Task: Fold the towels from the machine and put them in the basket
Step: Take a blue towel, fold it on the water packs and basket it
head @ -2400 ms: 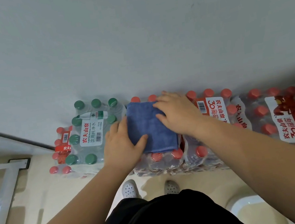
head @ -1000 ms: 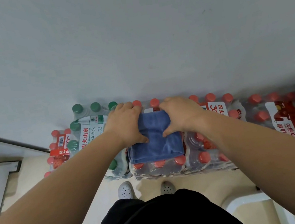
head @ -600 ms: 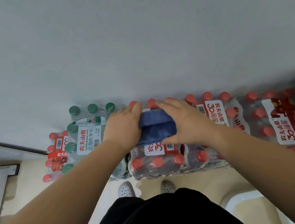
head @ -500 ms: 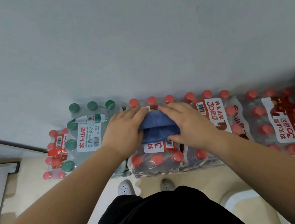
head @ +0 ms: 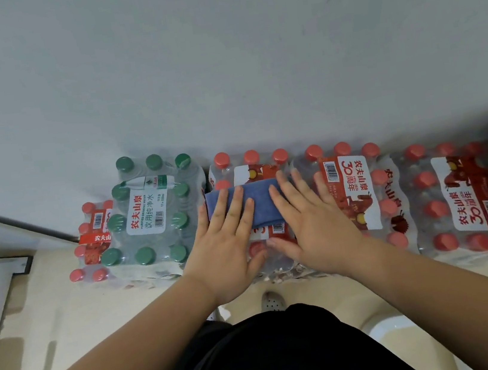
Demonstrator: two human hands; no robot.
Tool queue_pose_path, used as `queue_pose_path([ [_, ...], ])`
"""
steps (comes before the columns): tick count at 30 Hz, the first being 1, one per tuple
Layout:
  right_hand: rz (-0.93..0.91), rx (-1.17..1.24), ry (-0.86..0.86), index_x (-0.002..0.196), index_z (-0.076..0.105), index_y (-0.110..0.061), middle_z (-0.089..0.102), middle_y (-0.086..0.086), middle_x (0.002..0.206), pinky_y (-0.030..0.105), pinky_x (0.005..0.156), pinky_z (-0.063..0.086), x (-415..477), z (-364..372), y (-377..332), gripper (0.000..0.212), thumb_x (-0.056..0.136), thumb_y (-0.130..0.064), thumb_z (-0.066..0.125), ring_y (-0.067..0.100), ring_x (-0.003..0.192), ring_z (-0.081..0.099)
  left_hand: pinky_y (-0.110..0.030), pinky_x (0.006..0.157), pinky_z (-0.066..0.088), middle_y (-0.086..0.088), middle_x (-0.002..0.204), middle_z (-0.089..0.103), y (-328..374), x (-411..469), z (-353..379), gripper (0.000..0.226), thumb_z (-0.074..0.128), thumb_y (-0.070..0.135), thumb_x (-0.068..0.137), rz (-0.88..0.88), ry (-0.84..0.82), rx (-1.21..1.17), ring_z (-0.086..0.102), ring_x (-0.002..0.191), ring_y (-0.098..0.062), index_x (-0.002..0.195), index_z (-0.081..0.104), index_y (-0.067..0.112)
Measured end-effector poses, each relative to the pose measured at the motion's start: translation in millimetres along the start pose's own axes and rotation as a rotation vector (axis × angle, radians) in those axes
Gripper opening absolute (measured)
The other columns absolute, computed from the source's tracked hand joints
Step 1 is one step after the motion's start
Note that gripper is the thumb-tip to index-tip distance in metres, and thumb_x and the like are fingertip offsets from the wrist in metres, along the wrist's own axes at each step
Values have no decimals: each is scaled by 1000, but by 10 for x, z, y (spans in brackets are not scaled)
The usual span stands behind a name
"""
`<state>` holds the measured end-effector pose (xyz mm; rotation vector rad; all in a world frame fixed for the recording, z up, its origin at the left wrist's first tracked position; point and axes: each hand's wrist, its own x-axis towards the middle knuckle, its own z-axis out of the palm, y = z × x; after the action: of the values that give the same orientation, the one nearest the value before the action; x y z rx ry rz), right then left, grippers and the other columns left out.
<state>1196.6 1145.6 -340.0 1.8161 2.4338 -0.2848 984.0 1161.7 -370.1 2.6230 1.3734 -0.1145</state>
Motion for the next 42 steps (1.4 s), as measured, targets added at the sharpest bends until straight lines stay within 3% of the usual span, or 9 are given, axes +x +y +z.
queue_pose_path([
  [9, -15, 14, -24, 159, -1, -16, -12, 4, 167, 60, 120, -7, 402, -25, -110, 90, 90, -75, 0, 27, 151, -22, -58, 122, 1, -5, 167, -9, 12, -55, 28, 78, 25, 62, 100, 4, -26, 12, -18, 153, -27, 161, 6, 17],
  [14, -16, 59, 2, 158, -8, -15, -22, 5, 164, 61, 119, -5, 329, 92, -95, 88, 90, -71, -9, 29, 147, -31, -54, 124, 3, 8, 167, 1, -11, 75, -309, 73, 13, 56, 95, -139, 72, -291, -3, 154, -11, 160, 12, 25],
  [17, -25, 140, 20, 158, -8, -16, -25, 2, 164, 59, 120, -5, 337, 137, -74, 79, 97, -64, 1, 26, 147, -33, -54, 122, -2, 6, 168, -3, 10, 339, -460, 72, 7, 53, 94, -188, 134, -262, -5, 154, -14, 160, 3, 25],
  [21, -21, 368, 17, 159, -8, -19, -19, -4, 165, 52, 123, -5, 394, 151, 92, 66, 104, -46, 18, 16, 148, -29, -59, 122, -4, 5, 167, -10, 68, 528, -306, 75, -3, 57, 91, -233, 23, -224, -14, 153, -15, 159, -4, 26],
  [30, 1, 240, -7, 159, -4, -18, -5, -3, 167, 51, 123, -5, 390, 98, 88, 68, 106, -44, 29, 21, 151, -21, -55, 120, -7, 0, 166, -18, 25, 471, -109, 77, -2, 63, 93, -193, -17, -92, -20, 152, -21, 158, -13, 23],
  [33, 1, 249, 46, 159, 11, -17, 18, -1, 165, 49, 124, -1, 383, 71, 119, 69, 103, -48, 37, 20, 154, -1, -52, 122, -2, -2, 168, 1, -26, 472, -137, 84, 3, 71, 93, -138, -16, -170, -5, 155, -23, 160, 0, 20],
  [37, 24, 274, 32, 151, 36, -18, 48, 1, 140, 38, 117, 24, 415, -107, 171, 75, 90, -53, 61, 23, 134, 37, -52, 110, 37, -6, 139, 56, -195, 431, -132, 87, 37, 73, 87, 16, 159, -217, 49, 129, -29, 151, 40, 13],
  [40, 17, 281, 24, 122, 59, -20, 47, -4, 109, 35, 93, 42, 415, -220, 143, 52, 81, -48, 72, 17, 103, 44, -41, 86, 45, 3, 104, 65, -321, 518, -255, 77, 51, 76, 69, 59, 165, -161, 60, 99, -24, 123, 65, 23],
  [42, 26, 303, -4, 109, 58, -18, 39, -7, 101, 30, 78, 38, 396, -270, 103, 42, 80, -42, 75, 12, 92, 39, -33, 72, 44, 6, 84, 61, -358, 620, -408, 58, 57, 73, 62, 83, 104, -174, 59, 82, -21, 94, 66, 25],
])
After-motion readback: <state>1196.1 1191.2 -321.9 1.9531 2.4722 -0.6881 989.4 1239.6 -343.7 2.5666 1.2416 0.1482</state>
